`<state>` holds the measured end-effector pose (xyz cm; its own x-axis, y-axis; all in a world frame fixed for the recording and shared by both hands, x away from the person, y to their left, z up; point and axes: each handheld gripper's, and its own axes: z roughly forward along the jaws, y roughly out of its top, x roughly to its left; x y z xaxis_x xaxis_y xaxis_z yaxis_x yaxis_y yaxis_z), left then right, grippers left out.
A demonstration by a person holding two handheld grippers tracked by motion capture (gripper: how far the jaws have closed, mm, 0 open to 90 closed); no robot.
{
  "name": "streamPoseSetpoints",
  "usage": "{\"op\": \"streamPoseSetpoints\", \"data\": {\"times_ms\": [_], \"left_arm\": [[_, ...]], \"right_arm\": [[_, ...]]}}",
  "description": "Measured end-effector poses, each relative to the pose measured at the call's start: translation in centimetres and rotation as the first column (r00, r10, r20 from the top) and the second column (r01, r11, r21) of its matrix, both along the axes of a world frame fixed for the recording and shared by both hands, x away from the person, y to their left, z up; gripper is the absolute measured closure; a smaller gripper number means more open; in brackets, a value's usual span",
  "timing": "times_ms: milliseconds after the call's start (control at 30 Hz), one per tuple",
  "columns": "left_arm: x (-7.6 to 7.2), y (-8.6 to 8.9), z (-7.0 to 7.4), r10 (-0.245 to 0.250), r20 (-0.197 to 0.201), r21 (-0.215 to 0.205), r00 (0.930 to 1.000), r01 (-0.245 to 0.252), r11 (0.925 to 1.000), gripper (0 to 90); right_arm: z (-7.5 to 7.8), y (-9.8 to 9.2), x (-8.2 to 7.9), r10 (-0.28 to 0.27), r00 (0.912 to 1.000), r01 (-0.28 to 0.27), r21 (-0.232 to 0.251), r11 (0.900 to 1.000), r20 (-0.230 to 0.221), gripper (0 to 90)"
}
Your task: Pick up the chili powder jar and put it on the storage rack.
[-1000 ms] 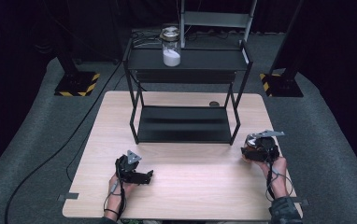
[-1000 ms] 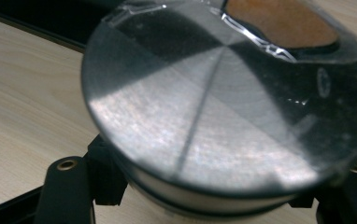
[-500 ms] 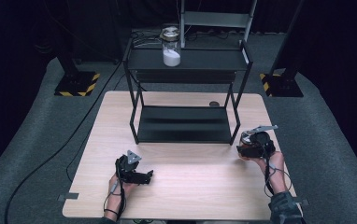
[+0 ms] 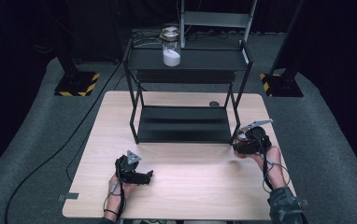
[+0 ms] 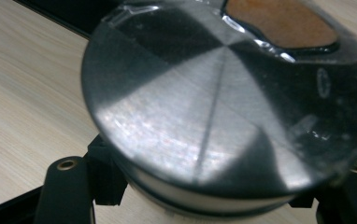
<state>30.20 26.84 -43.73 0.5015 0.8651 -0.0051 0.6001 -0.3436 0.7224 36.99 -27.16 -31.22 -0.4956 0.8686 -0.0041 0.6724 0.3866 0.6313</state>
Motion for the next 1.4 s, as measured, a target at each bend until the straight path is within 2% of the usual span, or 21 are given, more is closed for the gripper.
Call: {"op": "streamPoseSetpoints", "data": {"times_ms": [700,900,1400], "left_arm": [[0.0,0.0,0.0,-0.001,0.0,0.001,1.0,0.001,1.0,0.2],[0.0,0.0,0.0,-0.001,0.0,0.001,1.0,0.001,1.0,0.2],[0.0,0.0,0.0,0.0,0.0,0.001,1.0,0.0,1.0,0.2]], "right_arm": [[2.4,2.1,2.3,0.09,0.9956,-0.09,-0.013,0.996,-0.025,31.1],[2.9,2.6,3.0,0.105,0.9937,-0.106,-0.018,0.994,-0.04,31.1],[4.7,3.4,4.2,0.132,0.9907,-0.133,-0.025,0.991,-0.032,31.1]]}}
